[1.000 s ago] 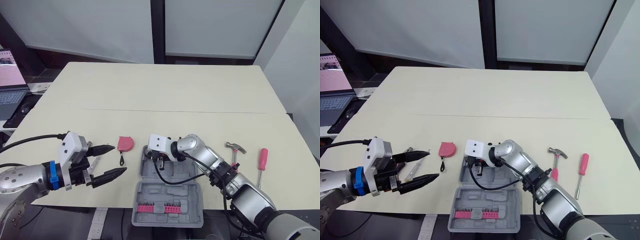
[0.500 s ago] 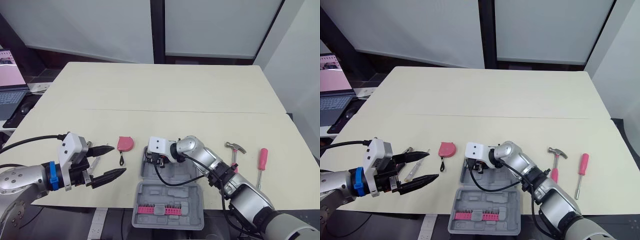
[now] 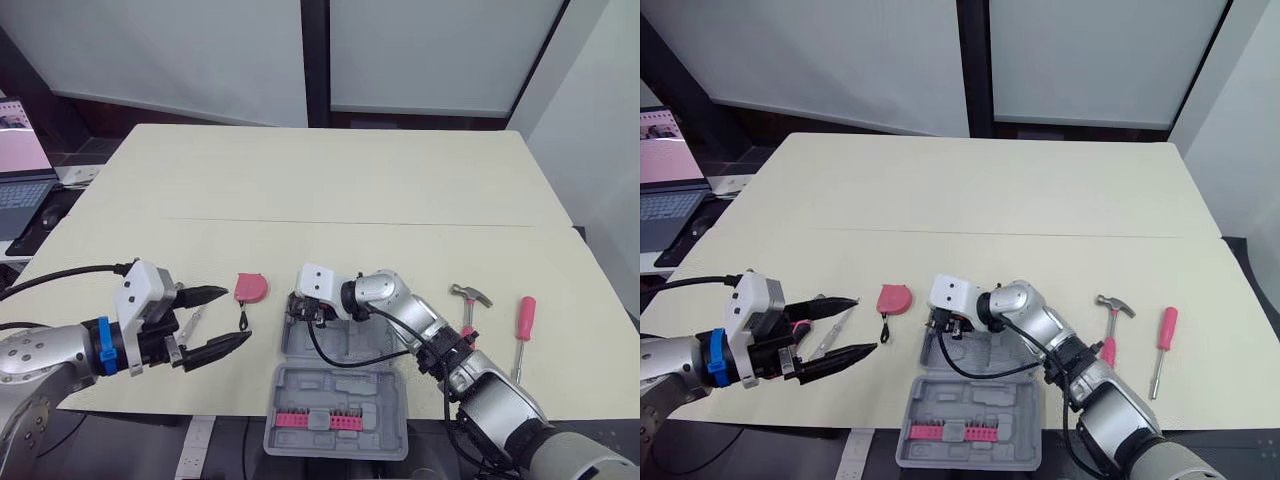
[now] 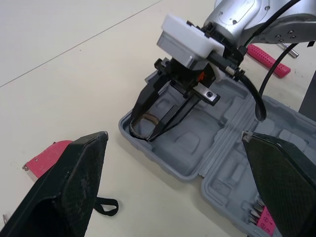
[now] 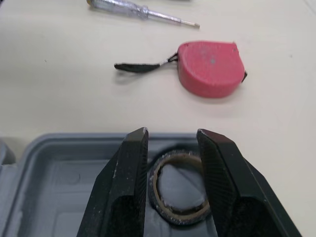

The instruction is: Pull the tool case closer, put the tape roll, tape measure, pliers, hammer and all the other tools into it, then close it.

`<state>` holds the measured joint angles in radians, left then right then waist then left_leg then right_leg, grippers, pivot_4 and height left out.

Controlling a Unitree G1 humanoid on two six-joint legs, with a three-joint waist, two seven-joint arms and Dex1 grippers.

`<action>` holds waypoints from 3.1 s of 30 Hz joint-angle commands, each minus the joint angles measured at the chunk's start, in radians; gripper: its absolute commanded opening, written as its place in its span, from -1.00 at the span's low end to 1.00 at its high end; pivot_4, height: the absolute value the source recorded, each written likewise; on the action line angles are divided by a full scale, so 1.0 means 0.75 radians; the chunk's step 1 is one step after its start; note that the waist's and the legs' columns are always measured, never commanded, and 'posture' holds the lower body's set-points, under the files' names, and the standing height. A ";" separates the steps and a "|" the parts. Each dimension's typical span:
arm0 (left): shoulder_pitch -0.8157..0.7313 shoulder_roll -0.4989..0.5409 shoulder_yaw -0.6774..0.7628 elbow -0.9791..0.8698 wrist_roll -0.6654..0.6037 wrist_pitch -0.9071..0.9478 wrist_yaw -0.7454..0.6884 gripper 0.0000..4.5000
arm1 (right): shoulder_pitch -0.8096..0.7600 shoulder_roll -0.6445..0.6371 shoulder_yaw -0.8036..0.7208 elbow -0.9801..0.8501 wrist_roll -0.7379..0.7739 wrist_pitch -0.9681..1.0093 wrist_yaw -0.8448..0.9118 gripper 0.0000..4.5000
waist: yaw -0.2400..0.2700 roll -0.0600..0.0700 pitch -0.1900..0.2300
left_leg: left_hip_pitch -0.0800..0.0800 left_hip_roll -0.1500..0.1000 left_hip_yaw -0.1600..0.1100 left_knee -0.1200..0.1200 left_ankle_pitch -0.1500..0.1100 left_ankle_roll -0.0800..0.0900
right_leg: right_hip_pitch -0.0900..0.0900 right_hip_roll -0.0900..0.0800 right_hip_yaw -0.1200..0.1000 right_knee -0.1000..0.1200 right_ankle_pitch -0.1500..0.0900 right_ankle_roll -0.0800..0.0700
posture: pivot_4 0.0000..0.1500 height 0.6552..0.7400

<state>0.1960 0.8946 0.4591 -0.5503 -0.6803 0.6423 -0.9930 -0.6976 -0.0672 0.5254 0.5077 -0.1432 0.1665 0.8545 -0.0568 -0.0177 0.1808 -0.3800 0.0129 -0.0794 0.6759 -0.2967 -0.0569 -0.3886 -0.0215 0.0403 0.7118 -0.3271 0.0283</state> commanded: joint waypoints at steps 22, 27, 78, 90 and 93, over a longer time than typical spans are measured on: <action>-0.022 0.008 -0.032 -0.005 0.027 -0.035 -0.012 1.00 | 0.005 0.019 -0.057 -0.092 0.035 0.074 0.001 -0.23 | -0.003 0.000 0.000 | 0.002 0.001 0.001 -0.001 0.000 0.000 | 0.001 0.001 0.001 0.000 0.000 0.000 | 1.00 1.00; -0.029 0.010 -0.040 0.003 0.029 -0.040 -0.011 1.00 | -0.006 0.022 -0.067 -0.092 0.027 0.092 -0.016 -0.23 | -0.003 0.000 0.000 | 0.002 0.001 0.000 -0.001 0.000 0.000 | 0.000 0.001 0.000 0.000 0.000 0.000 | 1.00 1.00; -0.210 0.399 0.319 1.502 0.294 -0.481 -0.332 1.00 | 0.504 -1.206 -1.109 -0.077 0.559 -0.160 0.468 0.98 | 0.000 0.001 0.006 | 0.001 0.001 0.008 -0.018 0.000 0.001 | 0.000 -0.001 -0.002 -0.019 0.000 0.000 | 1.00 1.00; -0.242 0.348 0.319 1.506 0.306 -0.529 -0.311 1.00 | 0.428 -1.220 -1.081 0.197 0.551 -0.309 0.427 0.98 | -0.016 0.001 0.006 | 0.006 0.001 0.013 -0.017 0.000 0.001 | 0.001 -0.001 0.002 -0.015 0.001 0.001 | 1.00 1.00; -0.118 0.271 0.397 1.240 0.246 -0.412 -0.270 1.00 | 0.423 -1.155 -1.023 -0.027 0.587 -0.189 0.431 0.98 | -0.029 0.001 0.005 | 0.007 0.003 0.014 -0.017 0.000 0.001 | 0.001 -0.001 0.003 -0.014 0.001 0.001 | 1.00 1.00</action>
<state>0.0876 1.1039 0.7018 0.4692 -0.4623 0.2941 -1.2113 -0.3673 -0.9433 -0.2549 0.5814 0.2662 -0.0118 1.1762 -0.0784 -0.0168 0.1848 -0.3752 0.0157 -0.0692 0.6631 -0.2967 -0.0566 -0.3877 -0.0222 0.0424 0.7015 -0.3261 0.0289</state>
